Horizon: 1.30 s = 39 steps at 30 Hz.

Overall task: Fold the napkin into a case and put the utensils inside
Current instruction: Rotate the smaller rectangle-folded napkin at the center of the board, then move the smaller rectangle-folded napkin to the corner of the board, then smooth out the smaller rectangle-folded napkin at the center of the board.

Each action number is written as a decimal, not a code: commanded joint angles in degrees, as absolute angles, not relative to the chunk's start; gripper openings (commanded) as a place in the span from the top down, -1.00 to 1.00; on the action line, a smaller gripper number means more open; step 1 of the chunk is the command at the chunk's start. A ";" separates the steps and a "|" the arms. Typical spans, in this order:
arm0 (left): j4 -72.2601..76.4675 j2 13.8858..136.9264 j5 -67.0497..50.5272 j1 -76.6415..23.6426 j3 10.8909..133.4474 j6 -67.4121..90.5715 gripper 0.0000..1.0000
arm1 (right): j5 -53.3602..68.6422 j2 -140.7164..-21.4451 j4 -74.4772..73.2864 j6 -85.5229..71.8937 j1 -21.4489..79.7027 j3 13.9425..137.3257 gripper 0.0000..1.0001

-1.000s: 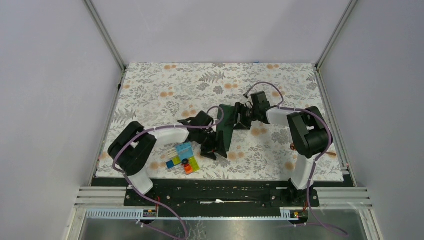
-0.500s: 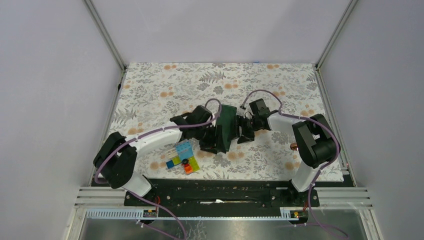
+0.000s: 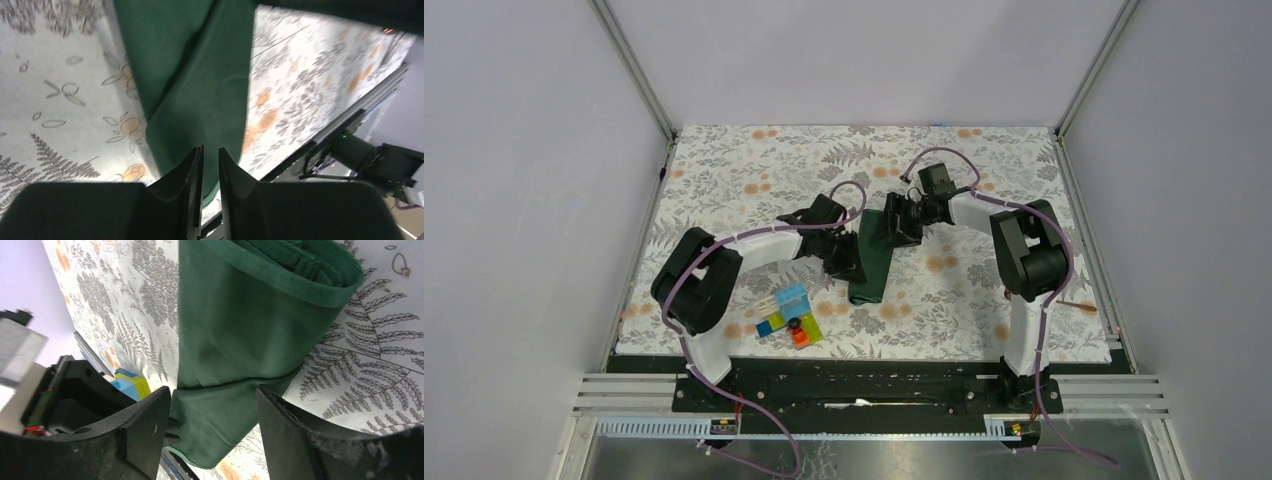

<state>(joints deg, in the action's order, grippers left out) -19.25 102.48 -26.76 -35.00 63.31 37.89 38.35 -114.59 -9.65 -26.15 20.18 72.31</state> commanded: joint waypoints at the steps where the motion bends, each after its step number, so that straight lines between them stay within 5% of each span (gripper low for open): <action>1: -14.13 101.85 -27.94 -35.56 57.61 37.32 0.58 | 39.50 -116.46 -12.11 -24.81 20.01 75.38 -0.39; 18: -16.49 91.53 -21.26 -46.65 45.00 44.04 0.63 | 41.63 -106.52 -9.28 -25.03 26.28 57.66 -0.34; 28: -23.39 82.10 -22.59 -48.08 50.04 43.52 0.43 | 35.55 -93.02 -19.83 -24.20 27.27 55.61 -0.51; 31: -24.20 82.62 -23.94 -48.04 51.98 42.92 0.39 | 37.53 -91.37 -21.57 -23.48 27.48 56.00 -0.70; 39: -18.73 84.41 -25.05 -48.23 43.55 44.73 0.59 | 47.32 -95.14 -3.05 -33.98 29.81 50.07 -0.17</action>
<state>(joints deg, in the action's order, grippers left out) -20.86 83.77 -24.45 -47.92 47.09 44.27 41.74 -93.14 -13.21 -27.97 28.49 52.36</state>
